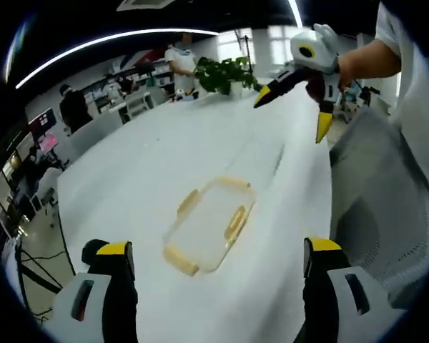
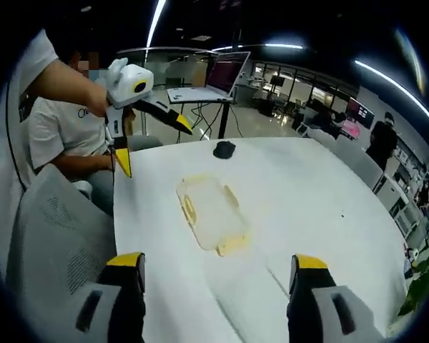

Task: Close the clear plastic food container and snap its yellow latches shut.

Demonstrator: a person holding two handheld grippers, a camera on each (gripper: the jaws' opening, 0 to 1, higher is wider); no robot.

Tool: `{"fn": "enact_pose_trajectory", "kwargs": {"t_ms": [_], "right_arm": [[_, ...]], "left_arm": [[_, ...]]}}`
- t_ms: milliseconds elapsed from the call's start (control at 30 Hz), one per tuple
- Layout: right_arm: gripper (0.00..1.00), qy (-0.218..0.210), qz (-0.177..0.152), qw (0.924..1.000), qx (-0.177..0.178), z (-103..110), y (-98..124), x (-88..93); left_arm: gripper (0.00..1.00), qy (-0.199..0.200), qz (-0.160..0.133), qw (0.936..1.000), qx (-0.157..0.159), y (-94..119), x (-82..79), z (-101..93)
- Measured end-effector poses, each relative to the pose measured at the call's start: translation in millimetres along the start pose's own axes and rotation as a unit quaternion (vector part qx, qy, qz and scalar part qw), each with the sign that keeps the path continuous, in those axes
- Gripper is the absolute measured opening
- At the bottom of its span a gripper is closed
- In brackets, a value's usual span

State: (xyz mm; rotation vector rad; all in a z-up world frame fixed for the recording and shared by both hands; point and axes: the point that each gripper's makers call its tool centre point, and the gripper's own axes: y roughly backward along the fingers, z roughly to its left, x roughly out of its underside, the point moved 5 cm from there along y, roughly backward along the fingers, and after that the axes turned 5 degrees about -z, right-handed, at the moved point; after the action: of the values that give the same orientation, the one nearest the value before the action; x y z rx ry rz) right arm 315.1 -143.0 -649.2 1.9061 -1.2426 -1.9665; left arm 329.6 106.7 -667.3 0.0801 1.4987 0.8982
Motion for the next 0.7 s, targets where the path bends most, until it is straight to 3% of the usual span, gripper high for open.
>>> {"fn": "enact_pose_trajectory", "kwargs": {"t_ms": [300,700], "right_arm": [[0.77,0.034,0.031,0.9983,-0.036,-10.7,-22.9,8.4],[0.67,0.083,0.04,0.9936,-0.066,-32.6,-58.7,4.2]], "left_arm": [[0.91,-0.031,0.008,0.9984,0.047,-14.7,10.0,12.1],[0.82,-0.067,0.029,0.9928,0.094,-30.7,17.1,32.3]]}}
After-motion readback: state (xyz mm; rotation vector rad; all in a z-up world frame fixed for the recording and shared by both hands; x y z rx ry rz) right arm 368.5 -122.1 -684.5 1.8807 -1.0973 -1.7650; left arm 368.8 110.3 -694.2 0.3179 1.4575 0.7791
